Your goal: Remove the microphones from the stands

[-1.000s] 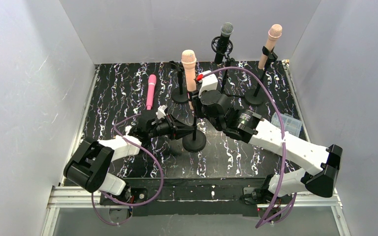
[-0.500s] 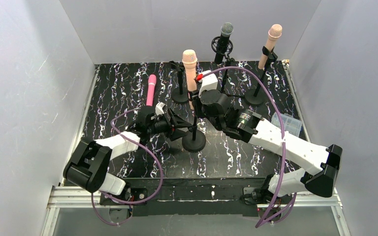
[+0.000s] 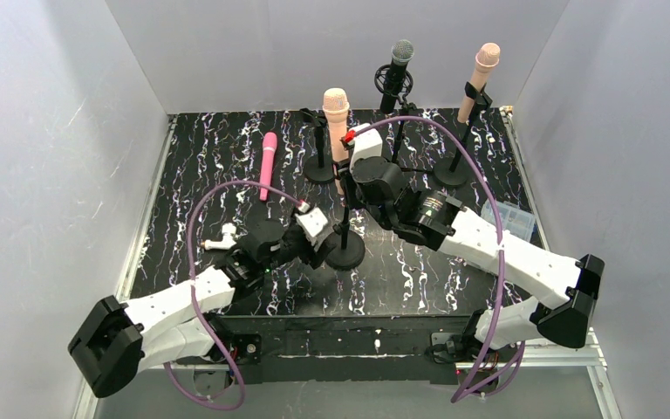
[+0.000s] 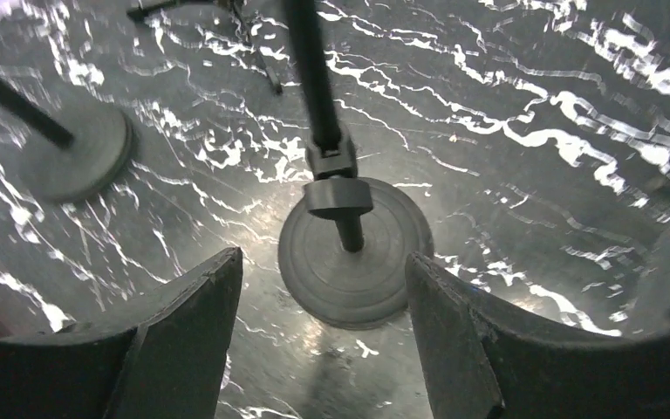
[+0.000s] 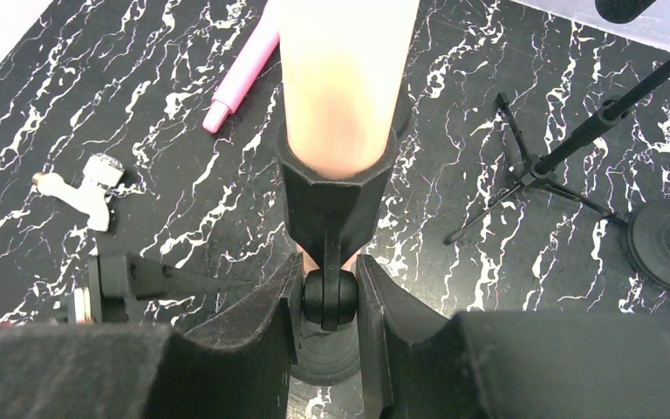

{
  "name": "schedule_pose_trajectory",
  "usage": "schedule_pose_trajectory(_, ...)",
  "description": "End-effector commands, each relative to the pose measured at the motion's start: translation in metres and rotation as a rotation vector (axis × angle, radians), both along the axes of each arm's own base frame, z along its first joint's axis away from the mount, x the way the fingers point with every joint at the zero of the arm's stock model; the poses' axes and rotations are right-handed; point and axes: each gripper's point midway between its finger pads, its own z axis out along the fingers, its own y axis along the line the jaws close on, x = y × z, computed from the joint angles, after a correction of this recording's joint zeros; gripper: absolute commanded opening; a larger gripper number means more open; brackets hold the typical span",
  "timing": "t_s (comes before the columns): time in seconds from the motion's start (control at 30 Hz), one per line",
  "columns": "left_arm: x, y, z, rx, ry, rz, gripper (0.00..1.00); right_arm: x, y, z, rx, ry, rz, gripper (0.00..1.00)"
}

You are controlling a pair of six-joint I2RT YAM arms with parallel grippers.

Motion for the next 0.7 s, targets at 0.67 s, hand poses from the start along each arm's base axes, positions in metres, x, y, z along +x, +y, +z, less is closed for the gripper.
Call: schedule_pose_trajectory(0.67, 0.019, -0.041, 0.010, 0.287, -0.594, -0.113, 0.50, -0.005, -0.002, -0.013, -0.073, 0.043, 0.026, 0.01)
